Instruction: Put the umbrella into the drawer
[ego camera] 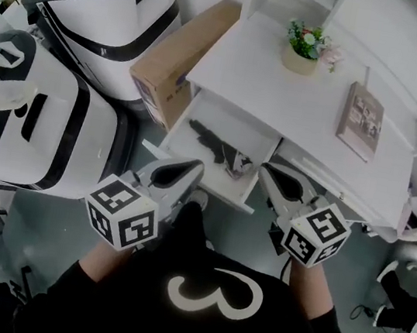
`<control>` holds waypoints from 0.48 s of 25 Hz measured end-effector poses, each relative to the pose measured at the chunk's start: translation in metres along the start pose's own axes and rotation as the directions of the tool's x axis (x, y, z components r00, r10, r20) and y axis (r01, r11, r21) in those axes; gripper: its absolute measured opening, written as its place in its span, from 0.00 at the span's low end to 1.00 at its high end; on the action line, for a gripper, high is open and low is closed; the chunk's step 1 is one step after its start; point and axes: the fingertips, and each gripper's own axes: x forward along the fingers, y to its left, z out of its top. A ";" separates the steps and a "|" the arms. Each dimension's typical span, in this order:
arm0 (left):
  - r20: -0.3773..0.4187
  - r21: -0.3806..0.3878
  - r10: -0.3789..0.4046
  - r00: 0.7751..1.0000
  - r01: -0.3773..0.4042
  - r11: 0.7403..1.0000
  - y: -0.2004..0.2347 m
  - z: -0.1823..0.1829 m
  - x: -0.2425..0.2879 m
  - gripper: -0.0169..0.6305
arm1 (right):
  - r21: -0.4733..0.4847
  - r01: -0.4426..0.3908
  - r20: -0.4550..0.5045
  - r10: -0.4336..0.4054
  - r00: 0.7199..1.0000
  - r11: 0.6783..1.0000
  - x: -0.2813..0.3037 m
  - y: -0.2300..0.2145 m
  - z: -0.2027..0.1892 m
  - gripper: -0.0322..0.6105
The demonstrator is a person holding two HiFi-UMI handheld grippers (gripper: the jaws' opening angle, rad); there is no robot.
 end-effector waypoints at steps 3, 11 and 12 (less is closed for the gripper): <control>0.045 0.031 -0.036 0.998 0.035 0.999 -0.034 0.005 -0.012 0.04 | 0.003 -0.037 0.085 0.037 0.996 0.999 -0.039 0.025 0.019 0.05; 0.105 0.154 -0.075 0.992 0.059 0.986 -0.096 0.021 -0.029 0.04 | -0.069 -0.077 0.148 0.087 0.985 0.995 -0.086 0.064 0.035 0.05; 0.108 0.169 -0.074 0.991 0.055 0.984 -0.102 0.023 -0.030 0.04 | -0.074 -0.072 0.155 0.083 0.984 0.995 -0.092 0.066 0.036 0.05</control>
